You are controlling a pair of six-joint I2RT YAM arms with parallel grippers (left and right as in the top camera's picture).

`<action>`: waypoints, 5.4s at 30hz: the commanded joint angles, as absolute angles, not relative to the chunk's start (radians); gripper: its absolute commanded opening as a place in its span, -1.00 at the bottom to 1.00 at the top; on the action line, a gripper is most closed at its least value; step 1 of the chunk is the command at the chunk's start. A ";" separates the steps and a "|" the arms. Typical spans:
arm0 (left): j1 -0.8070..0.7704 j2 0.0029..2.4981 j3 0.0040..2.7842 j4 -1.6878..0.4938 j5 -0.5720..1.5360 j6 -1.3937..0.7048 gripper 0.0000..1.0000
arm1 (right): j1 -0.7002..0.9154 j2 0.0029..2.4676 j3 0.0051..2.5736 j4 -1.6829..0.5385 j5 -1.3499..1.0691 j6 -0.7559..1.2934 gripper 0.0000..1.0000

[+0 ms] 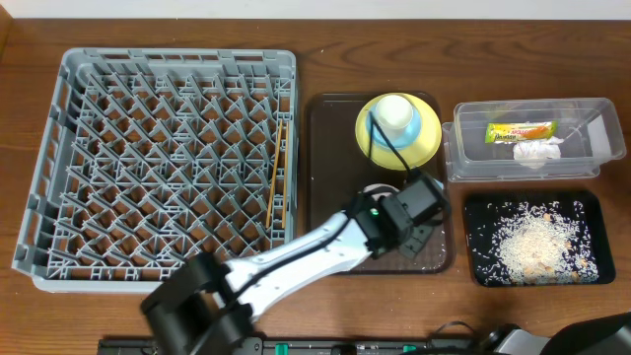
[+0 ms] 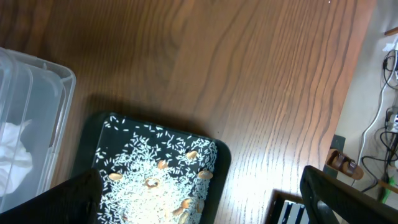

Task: Sort waste into correct bins and load items into the dishwasher rack
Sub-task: 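Grasp the rim of the empty white dish with the left gripper, then carry the white dish into the rack and release it upright, then reach the left gripper to the white cup on the blue bowl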

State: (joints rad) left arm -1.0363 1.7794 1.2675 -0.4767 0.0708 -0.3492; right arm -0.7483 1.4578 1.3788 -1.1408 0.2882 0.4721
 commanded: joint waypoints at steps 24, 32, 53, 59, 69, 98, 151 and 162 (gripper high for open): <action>-0.979 1.797 1.320 -0.559 0.011 -0.353 -0.88 | -0.753 1.451 1.378 -1.141 0.298 0.493 0.99; -0.583 1.536 1.356 -0.526 0.575 -0.366 -0.88 | -0.753 1.451 1.378 -1.141 0.299 0.493 0.98; 0.112 2.121 1.357 0.879 1.421 -1.435 -0.85 | -0.753 1.451 1.378 -1.141 0.299 0.493 0.98; 0.112 2.208 1.357 0.882 1.420 -1.434 -0.87 | -0.753 1.451 1.378 -1.141 0.299 0.493 0.98; 0.147 2.210 1.359 0.918 1.414 -1.435 0.08 | -0.753 1.451 1.378 -1.141 0.299 0.493 0.98; 0.145 1.781 1.378 0.956 1.440 -1.444 0.66 | -0.753 1.451 1.378 -1.141 0.299 0.493 0.99; -0.751 1.988 1.411 -0.348 -0.169 -0.510 -0.20 | -0.753 1.451 1.378 -1.141 0.299 0.493 0.99; -0.744 2.051 1.411 -0.306 -0.169 -0.511 -0.48 | -0.753 1.451 1.378 -1.142 0.299 0.493 0.98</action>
State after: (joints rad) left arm -0.7551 2.0472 1.3975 -0.3180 -0.1570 -0.5011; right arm -0.7486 1.4578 1.3785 -1.1408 0.2874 0.4751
